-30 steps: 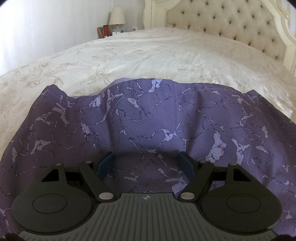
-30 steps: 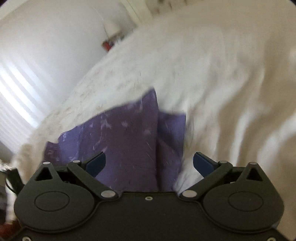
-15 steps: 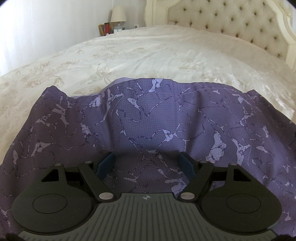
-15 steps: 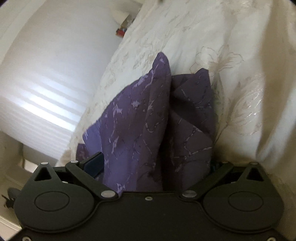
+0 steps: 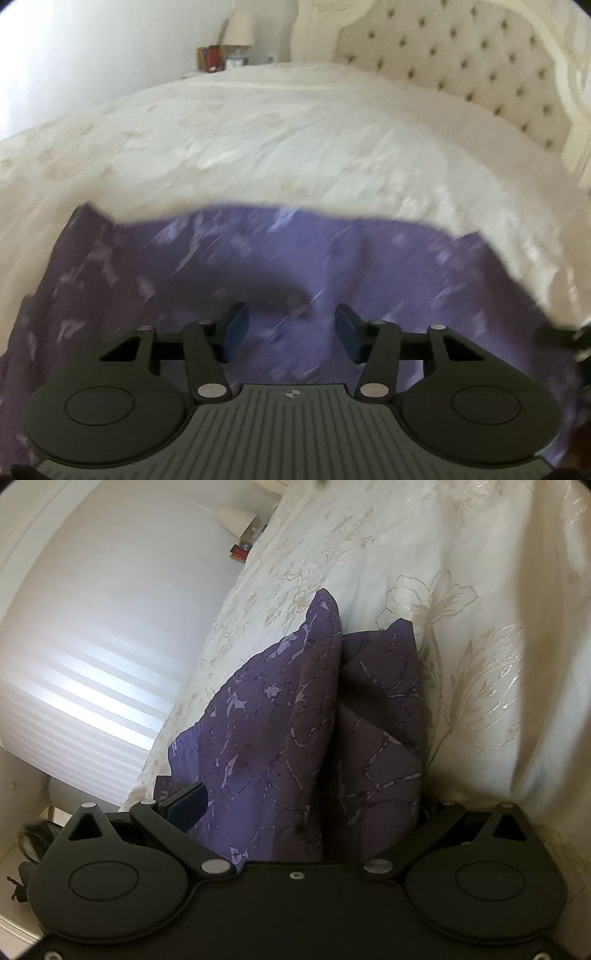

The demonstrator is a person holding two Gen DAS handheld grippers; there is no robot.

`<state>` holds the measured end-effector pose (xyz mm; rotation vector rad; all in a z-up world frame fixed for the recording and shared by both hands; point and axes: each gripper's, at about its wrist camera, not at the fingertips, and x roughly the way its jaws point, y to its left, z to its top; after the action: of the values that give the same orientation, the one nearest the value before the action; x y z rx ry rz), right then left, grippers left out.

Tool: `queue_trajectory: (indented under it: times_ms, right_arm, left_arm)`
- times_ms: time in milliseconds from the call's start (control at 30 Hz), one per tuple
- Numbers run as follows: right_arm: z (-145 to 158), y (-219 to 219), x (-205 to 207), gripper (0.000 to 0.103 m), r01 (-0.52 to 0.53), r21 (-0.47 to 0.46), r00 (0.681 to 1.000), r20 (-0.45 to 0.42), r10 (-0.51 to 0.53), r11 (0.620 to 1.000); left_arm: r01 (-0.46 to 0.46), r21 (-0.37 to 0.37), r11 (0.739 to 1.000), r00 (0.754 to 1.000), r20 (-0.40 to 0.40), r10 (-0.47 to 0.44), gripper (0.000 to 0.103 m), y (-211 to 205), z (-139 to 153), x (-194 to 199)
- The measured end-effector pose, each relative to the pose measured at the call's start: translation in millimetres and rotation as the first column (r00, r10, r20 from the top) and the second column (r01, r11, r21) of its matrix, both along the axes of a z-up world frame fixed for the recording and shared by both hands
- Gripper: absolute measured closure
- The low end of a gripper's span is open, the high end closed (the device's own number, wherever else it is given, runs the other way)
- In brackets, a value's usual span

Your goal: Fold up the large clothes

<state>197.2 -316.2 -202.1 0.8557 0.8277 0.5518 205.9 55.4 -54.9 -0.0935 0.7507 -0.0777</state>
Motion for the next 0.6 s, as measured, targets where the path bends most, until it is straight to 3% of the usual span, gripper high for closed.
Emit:
queue_trajectory:
  times_ms: [167,333,467,600]
  right_arm:
    - [0,2,0,0.0,0.001,-0.004,1.0,0.0,-0.001,1.0]
    - [0,1,1,0.0,0.0,-0.003,1.0,0.001,0.0,1.0]
    - [0,4,2,0.0,0.002,-0.006,1.0,0.003,-0.002,1.0]
    - [-1,4,0,0.0,0.003,-0.004,1.0,0.008,-0.003,1.0]
  left_arm:
    - [0.016,-0.067,0.998,1.0,0.009,-0.016,0.081,-15,4,26]
    - [-0.053,-0.153,0.987,0.994,-0.105,0.038,0.088,-11,-32,53]
    - [-0.071,-0.141,0.987,0.994,-0.097,0.058,0.099,-11,-49,55]
    - [-0.08,-0.145,0.986,0.993,-0.095,0.067,0.099,-11,-42,48]
